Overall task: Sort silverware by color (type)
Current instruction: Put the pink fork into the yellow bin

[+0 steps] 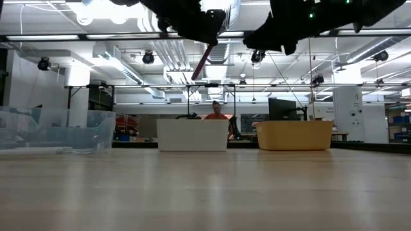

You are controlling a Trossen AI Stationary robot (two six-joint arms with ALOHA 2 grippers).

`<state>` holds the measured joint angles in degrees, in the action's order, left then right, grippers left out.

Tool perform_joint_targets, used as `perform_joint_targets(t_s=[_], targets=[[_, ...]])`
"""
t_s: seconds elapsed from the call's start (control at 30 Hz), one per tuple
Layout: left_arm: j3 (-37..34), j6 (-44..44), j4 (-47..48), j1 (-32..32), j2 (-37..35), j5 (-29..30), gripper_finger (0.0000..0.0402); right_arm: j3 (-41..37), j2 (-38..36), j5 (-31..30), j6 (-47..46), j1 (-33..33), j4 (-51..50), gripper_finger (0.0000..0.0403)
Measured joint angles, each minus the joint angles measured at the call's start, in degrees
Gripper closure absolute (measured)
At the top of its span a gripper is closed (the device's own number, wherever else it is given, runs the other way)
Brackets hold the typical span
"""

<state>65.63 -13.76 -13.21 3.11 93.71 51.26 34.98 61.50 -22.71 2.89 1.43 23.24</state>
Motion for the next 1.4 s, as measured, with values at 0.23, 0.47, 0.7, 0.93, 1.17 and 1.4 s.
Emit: perform_joint_targets(t_s=[0.23, 0.47, 0.7, 0.93, 1.17, 1.4], targets=[[-6.28, 0.26, -11.93, -0.17, 0.11, -0.69, 0.0386, -2.00, 4.98, 0.15, 7.40, 0.07, 21.50, 0.0266], [-6.28, 0.72, -13.75, -0.24, 0.11, 0.05, 0.0386, 1.05, 11.16, 0.15, 11.75, 0.07, 29.77, 0.0266], [-6.89, 0.91, -13.80, -0.23, 0.11, 0.32, 0.0386, 5.09, 16.52, -0.02, 10.78, 0.09, 30.19, 0.0266], [-7.28, 1.39, -13.66, -0.10, 0.11, 0.86, 0.0386, 8.61, 19.49, -6.19, 9.75, 0.04, 30.05, 0.0272], [-7.28, 2.61, -13.52, -0.12, 0.10, 0.46, 0.0386, 8.87, 19.65, -9.38, 9.21, -0.07, 30.92, 0.0292], [-7.28, 3.95, -13.23, 0.01, 0.09, 0.73, 0.0386, 8.87, 19.56, -7.75, 9.25, 0.02, 31.98, 0.0317]])
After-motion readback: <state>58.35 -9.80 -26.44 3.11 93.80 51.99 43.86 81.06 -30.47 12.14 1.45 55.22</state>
